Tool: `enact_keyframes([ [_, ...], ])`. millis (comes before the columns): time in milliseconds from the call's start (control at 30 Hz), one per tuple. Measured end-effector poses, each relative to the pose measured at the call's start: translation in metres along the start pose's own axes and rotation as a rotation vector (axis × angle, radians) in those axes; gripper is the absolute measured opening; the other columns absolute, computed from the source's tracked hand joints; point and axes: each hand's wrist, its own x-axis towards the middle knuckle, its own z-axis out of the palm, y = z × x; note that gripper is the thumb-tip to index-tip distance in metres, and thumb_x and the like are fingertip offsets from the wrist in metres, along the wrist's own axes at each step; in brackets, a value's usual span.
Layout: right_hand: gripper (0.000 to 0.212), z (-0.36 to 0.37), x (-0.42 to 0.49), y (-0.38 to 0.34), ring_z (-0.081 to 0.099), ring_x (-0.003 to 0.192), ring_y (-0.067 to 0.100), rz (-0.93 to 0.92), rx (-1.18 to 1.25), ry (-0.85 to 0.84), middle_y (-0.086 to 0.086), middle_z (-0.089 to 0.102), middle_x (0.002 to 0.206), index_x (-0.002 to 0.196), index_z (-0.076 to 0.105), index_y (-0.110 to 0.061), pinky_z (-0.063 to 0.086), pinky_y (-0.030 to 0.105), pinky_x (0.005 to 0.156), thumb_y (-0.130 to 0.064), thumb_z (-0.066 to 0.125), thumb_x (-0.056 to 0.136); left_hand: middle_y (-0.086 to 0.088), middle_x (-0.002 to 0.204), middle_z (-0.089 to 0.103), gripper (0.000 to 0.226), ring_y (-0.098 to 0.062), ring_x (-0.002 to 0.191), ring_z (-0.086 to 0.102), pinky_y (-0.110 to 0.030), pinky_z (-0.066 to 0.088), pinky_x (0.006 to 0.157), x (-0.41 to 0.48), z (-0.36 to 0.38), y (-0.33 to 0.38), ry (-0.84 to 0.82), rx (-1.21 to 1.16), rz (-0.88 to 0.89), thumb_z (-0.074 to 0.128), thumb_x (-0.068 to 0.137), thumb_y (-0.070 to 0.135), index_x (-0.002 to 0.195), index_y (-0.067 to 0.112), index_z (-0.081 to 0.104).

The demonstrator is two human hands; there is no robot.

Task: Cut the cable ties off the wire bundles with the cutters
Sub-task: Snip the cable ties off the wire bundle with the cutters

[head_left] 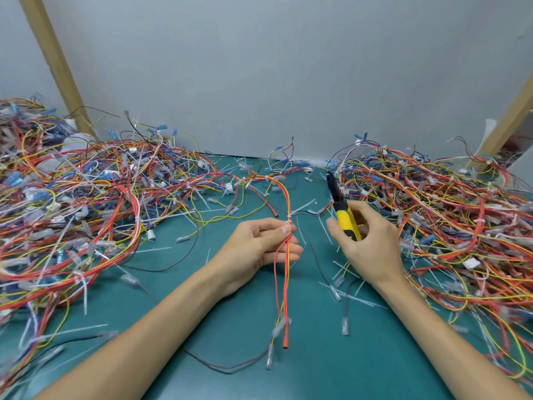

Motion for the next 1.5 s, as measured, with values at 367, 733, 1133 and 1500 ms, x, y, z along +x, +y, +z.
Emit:
enact_keyframes([
  [367,0.017,0.001,0.000,0.002,0.052,0.058,0.009,-0.006,-0.106,0.067,-0.011,0.053,0.061,0.075,0.057,-0.027,0.038,0.019,0.053,-0.040,0.068,0.071,-0.008,0.073,0.068,0.010,-0.017,0.065,0.070,-0.022,0.056,0.061,0.001,0.001,0.000,-0.007,0.001,0.014,0.060,0.091,0.011,0.093,0.002,0.064],
  [733,0.042,0.002,0.000,0.002,0.055,0.092,0.010,-0.021,-0.207,-0.009,-0.008,0.060,0.101,0.115,0.062,-0.021,0.044,0.024,0.084,-0.032,0.077,0.077,-0.006,0.072,0.069,0.012,-0.021,0.070,0.072,-0.024,0.057,0.064,0.001,0.003,-0.004,0.115,0.004,0.120,0.060,0.093,0.010,0.098,-0.001,0.060],
  [1133,0.045,0.002,-0.004,-0.007,0.057,0.101,0.015,-0.175,-0.273,-0.161,-0.008,0.059,0.107,0.115,0.062,-0.021,0.045,0.037,0.091,-0.035,0.075,0.074,-0.003,0.078,0.069,0.010,-0.012,0.073,0.067,-0.018,0.052,0.065,0.003,0.005,-0.007,0.273,0.048,0.275,0.063,0.092,0.010,0.095,0.003,0.068],
  [1500,0.048,-0.001,-0.005,-0.012,0.056,0.098,0.016,-0.223,-0.268,-0.186,-0.008,0.058,0.107,0.116,0.062,-0.020,0.047,0.036,0.088,-0.041,0.065,0.073,-0.005,0.064,0.057,0.018,-0.005,0.054,0.049,-0.019,0.039,0.056,0.002,0.012,-0.009,0.384,0.236,0.258,0.065,0.090,0.010,0.074,0.009,0.058],
])
